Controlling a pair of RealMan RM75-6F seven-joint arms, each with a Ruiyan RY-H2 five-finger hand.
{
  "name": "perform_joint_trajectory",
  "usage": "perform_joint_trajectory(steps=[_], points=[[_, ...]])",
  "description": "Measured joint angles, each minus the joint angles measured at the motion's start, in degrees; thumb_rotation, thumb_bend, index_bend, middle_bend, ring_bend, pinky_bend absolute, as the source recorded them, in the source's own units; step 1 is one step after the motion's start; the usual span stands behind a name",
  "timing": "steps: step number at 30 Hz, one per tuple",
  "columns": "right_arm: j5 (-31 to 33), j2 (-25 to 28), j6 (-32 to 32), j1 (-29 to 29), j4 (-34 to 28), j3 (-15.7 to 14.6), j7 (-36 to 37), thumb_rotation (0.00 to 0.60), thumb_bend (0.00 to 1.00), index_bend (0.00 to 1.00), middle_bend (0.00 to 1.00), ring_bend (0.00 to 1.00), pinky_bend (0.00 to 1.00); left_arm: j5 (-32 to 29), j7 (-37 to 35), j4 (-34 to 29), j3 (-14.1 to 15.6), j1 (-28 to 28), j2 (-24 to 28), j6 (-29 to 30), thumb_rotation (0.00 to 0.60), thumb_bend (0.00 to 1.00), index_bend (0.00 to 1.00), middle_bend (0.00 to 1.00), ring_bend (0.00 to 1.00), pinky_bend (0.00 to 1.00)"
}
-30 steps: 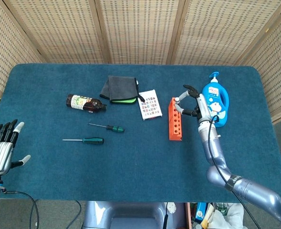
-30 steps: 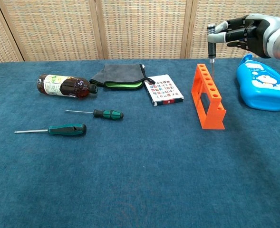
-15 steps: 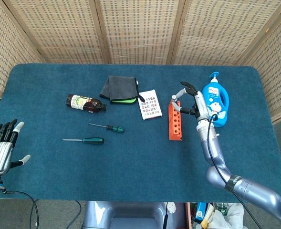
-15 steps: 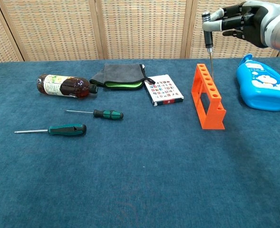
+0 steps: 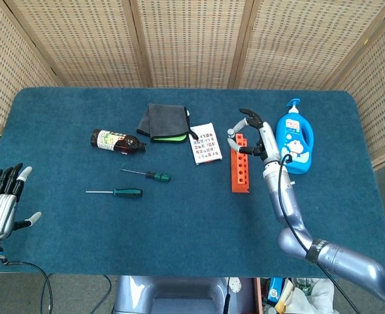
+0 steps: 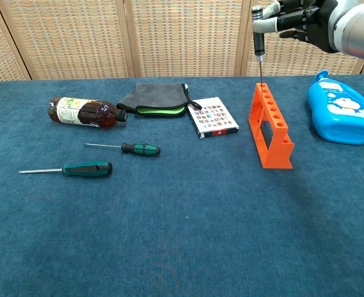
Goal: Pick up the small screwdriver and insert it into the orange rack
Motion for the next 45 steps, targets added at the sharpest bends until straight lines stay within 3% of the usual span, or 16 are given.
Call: perform_joint_trajectory(steps=[28, 45], points=[[-0.27, -0.45, -2.56, -1.06, 3.96, -0.96, 3.52, 0.6, 0.3, 0.61, 0.13, 0.0, 0.02, 0.09, 1.04, -0.2, 0.26, 0.04, -0.29, 0.11, 0.6, 0.0, 0.0, 0.0, 0.0, 0.0], [-0.02, 1.29, -1.02, -0.93, 1.36, 0.44, 2.29, 0.6, 0.3, 0.61, 0.13, 0.0, 0.02, 0.21, 0.55, -0.12, 0.21, 0.04, -0.19, 0.2, 0.6, 0.0, 0.0, 0.0, 0.0, 0.0]])
